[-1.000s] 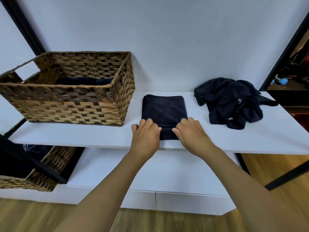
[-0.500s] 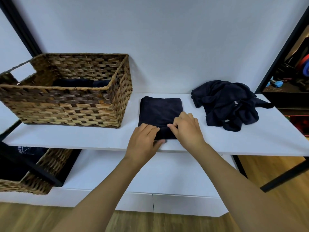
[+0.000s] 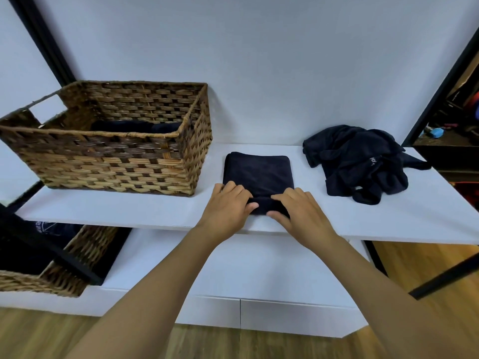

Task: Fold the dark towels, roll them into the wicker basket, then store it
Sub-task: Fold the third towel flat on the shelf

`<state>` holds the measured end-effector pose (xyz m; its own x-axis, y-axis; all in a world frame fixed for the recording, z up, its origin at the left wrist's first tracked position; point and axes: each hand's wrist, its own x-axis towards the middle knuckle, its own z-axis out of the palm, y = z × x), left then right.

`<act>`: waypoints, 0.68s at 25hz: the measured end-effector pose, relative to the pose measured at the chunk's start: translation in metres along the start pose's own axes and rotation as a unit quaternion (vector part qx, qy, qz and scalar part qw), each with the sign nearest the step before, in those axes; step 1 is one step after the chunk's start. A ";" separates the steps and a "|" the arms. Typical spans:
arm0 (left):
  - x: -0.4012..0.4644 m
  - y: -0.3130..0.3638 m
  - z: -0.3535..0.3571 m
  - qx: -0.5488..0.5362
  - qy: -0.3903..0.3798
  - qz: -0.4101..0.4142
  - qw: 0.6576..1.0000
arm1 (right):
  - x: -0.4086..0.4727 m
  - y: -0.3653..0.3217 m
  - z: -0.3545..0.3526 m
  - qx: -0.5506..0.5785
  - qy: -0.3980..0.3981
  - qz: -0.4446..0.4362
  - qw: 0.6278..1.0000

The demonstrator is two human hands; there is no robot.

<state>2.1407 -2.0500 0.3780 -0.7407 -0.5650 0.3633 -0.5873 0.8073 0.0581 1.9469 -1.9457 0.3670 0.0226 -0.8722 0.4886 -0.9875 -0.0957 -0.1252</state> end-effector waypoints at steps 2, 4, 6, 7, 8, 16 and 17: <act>-0.002 -0.003 0.002 -0.025 0.019 -0.001 1.000 | 0.000 -0.001 -0.002 0.017 -0.023 0.015 0.999; 0.004 -0.002 -0.001 -0.050 0.000 -0.023 0.998 | 0.006 -0.003 -0.003 0.026 -0.044 0.050 0.997; 0.012 0.002 -0.008 -0.081 -0.034 -0.045 0.995 | 0.011 -0.005 -0.002 0.025 -0.050 0.087 0.995; 0.015 0.002 -0.011 -0.106 -0.040 -0.050 0.992 | 0.015 -0.005 -0.002 0.020 -0.063 0.100 0.993; 0.017 0.002 -0.015 -0.135 -0.043 -0.058 0.988 | 0.019 -0.006 -0.005 0.019 -0.084 0.110 0.990; 0.027 0.022 0.004 0.032 0.074 -0.113 0.990 | 0.063 -0.006 -0.018 0.105 -0.228 0.242 0.937; 0.023 0.022 0.009 0.035 0.095 -0.091 0.991 | 0.062 -0.006 -0.016 0.135 -0.210 0.255 0.934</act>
<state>2.1076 -2.0467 0.3791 -0.5495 -0.6525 0.5218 -0.7318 0.6772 0.0762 1.9515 -1.9914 0.4121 -0.3252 -0.9431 -0.0697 -0.8125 0.3163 -0.4897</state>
